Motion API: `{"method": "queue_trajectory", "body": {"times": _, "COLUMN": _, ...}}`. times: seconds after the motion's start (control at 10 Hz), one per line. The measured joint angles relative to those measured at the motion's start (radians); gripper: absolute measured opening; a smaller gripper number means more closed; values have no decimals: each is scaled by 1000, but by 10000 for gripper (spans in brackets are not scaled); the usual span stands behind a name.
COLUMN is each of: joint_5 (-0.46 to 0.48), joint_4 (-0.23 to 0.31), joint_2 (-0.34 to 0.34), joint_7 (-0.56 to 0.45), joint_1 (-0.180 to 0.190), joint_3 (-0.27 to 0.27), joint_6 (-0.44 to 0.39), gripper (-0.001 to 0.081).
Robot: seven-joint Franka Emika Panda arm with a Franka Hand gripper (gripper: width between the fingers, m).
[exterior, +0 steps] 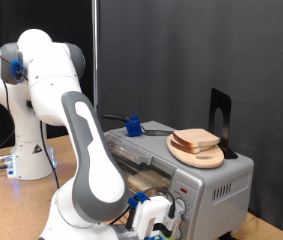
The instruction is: Make a piece of toast with the oven
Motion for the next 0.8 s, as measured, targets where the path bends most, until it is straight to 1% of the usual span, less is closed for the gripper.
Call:
{"method": "queue_trajectory", "body": {"times": 0.1, "joint_5": 0, "joint_4": 0, "joint_2": 2, "joint_7": 0, "joint_1": 0, "joint_3": 0, "joint_6": 0, "gripper": 634}}
{"method": "queue_trajectory", "body": {"times": 0.2, "joint_5": -1, "joint_4": 0, "joint_2": 2, "joint_7": 0, "joint_1": 1, "joint_3": 0, "joint_6": -1, "gripper": 454}}
{"method": "queue_trajectory", "body": {"times": 0.3, "joint_5": -1, "joint_4": 0, "joint_2": 2, "joint_7": 0, "joint_1": 1, "joint_3": 0, "joint_6": -2, "gripper": 454}}
{"method": "queue_trajectory", "body": {"times": 0.4, "joint_5": -1, "joint_4": 0, "joint_2": 2, "joint_7": 0, "joint_1": 1, "joint_3": 0, "joint_6": -3, "gripper": 270}}
{"method": "queue_trajectory", "body": {"times": 0.5, "joint_5": 1, "joint_4": 2, "joint_2": 0, "joint_7": 0, "joint_1": 0, "joint_3": 0, "joint_6": -14, "gripper": 270}}
{"method": "queue_trajectory", "body": {"times": 0.6, "joint_5": 1, "joint_4": 6, "joint_2": -2, "joint_7": 0, "joint_1": 0, "joint_3": 0, "joint_6": -23, "gripper": 134}}
{"method": "queue_trajectory", "body": {"times": 0.7, "joint_5": 1, "joint_4": 7, "joint_2": -3, "joint_7": 0, "joint_1": 0, "joint_3": 0, "joint_6": -27, "gripper": 134}}
{"method": "queue_trajectory", "body": {"times": 0.8, "joint_5": 1, "joint_4": 7, "joint_2": -4, "joint_7": 0, "joint_1": 0, "joint_3": 0, "joint_6": -28, "gripper": 26}}
